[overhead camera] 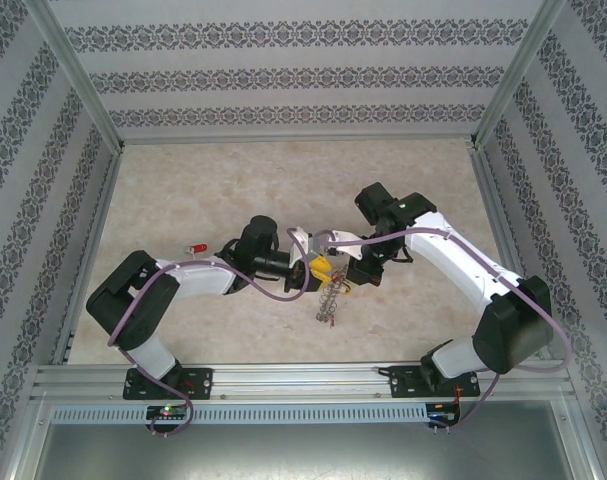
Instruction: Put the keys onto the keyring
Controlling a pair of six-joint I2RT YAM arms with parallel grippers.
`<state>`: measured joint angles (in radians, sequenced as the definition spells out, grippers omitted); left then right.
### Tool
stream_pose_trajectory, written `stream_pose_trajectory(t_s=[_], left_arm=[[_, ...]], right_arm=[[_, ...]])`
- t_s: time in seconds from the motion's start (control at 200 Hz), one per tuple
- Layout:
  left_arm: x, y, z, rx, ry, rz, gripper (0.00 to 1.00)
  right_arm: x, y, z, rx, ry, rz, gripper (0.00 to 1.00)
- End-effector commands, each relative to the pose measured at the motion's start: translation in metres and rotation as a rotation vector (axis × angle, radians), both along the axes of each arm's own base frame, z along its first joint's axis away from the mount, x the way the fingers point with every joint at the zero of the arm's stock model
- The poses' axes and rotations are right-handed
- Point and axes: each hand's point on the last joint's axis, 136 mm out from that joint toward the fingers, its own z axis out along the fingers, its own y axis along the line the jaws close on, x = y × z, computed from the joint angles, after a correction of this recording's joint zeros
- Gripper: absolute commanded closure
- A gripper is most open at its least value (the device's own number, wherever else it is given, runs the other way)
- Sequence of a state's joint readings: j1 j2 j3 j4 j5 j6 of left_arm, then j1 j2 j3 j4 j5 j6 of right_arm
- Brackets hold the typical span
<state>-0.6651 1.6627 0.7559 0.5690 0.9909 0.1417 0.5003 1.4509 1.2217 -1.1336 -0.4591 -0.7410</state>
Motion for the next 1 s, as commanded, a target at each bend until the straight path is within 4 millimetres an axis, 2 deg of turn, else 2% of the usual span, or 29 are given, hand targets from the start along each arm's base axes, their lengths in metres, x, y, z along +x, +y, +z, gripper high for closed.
stream_pose_trajectory(t_s=[0.0, 0.275, 0.55, 0.719, 0.994], left_arm=[[-0.013, -0.014, 0.014, -0.059, -0.045, -0.093, 0.64], [-0.021, -0.026, 0.014, -0.084, -0.022, -0.138, 0.66], [-0.014, -0.03, 0.024, -0.117, -0.042, -0.119, 0.7], [-0.014, -0.031, 0.03, -0.139, -0.059, -0.122, 0.71], [-0.012, -0.031, 0.029, -0.166, -0.087, -0.115, 0.73]], right_arm=[[-0.001, 0.006, 0.001, 0.01, -0.007, 0.045, 1.0], [0.0, 0.013, 0.004, 0.054, -0.01, 0.046, 1.0], [-0.006, 0.016, 0.006, 0.092, -0.024, 0.072, 1.0], [-0.003, 0.016, 0.007, 0.136, -0.048, 0.054, 1.0], [0.002, 0.016, 0.014, 0.244, -0.073, 0.006, 1.0]])
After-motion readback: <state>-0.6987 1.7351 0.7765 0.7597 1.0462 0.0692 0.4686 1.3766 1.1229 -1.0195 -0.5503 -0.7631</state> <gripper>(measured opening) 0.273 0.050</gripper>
